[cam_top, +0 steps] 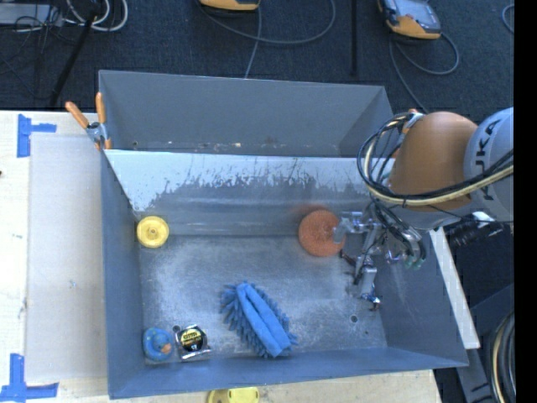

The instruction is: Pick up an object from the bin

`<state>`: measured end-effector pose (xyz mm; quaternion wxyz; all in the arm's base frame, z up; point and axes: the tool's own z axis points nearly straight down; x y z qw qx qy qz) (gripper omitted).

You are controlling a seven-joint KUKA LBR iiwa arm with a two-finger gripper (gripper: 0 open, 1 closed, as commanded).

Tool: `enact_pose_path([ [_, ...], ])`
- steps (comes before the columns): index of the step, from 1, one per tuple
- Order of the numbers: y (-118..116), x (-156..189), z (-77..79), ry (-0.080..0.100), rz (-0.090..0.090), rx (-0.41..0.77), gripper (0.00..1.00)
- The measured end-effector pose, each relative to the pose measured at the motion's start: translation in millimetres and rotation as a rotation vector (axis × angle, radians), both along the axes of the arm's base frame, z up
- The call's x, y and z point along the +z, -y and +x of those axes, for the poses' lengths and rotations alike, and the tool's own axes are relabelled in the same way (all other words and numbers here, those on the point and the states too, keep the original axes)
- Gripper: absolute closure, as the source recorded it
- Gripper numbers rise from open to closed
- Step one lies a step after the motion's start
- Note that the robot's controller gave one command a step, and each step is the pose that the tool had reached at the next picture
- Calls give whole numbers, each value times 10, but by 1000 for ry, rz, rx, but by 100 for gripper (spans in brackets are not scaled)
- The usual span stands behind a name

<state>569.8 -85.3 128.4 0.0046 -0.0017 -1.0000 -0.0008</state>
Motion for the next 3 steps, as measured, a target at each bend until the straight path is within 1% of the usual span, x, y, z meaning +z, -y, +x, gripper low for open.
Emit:
enact_pose_path([
  [1,-1,46,18,8,-1,2,0],
  [2,-45,-137,250,14,-2,32,0],
  [3,-16,-325,331,10,0,47,0],
])
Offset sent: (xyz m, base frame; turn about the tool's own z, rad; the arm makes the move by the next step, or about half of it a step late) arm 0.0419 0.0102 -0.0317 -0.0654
